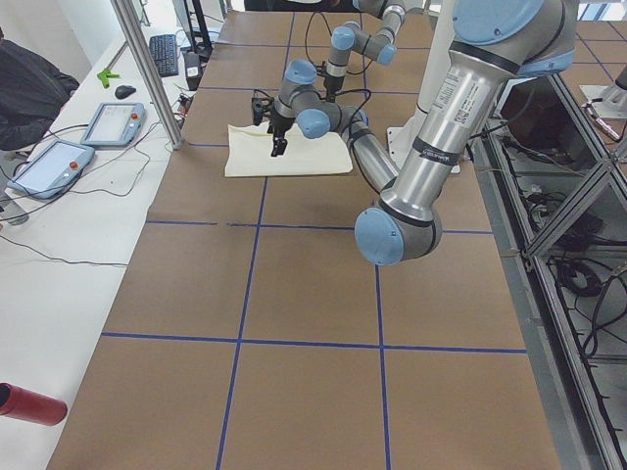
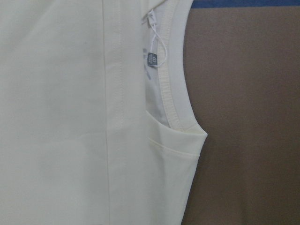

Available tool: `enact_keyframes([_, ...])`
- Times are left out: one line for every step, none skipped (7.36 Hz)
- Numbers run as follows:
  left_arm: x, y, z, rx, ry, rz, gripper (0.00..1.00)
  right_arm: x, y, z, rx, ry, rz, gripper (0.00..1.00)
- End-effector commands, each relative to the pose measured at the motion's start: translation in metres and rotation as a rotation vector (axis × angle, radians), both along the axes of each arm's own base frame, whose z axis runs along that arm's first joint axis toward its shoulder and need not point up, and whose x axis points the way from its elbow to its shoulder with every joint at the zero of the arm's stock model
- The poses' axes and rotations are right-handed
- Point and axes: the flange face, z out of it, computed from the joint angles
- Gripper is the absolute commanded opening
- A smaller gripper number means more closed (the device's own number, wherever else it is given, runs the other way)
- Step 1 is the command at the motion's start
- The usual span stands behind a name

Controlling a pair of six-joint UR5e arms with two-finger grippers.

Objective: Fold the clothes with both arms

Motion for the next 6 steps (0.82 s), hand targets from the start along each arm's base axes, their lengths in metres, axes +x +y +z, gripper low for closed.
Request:
enact_keyframes([-0.013, 0.017, 0.007, -0.002, 0.002, 0.007, 1.00, -0.028, -0.006, -0.005, -0.007, 0.022, -0.082, 1.00])
enact_keyframes([-0.014, 0.018, 0.006, -0.003, 0.006, 0.007, 1.00, -0.044, -0.013, -0.003, -0.019, 0.042, -0.085, 1.00])
enact_keyframes([-0.014, 0.018, 0.006, -0.006, 0.007, 0.006, 1.00, -0.047, -0.010, 0.000, -0.052, 0.069, -0.104, 1.00])
enact_keyframes([-0.014, 0.018, 0.006, -0.006, 0.008, 0.007, 1.00, -0.049, -0.008, 0.000, -0.070, 0.100, -0.110, 1.00])
enact_keyframes([-0.014, 0.018, 0.006, -0.007, 0.007, 0.007, 1.00, -0.051, -0.003, 0.005, -0.082, 0.127, -0.117, 1.00])
enact_keyframes([-0.014, 0.018, 0.007, -0.008, 0.006, 0.007, 1.00, -0.056, 0.000, 0.011, -0.090, 0.145, -0.124, 1.00])
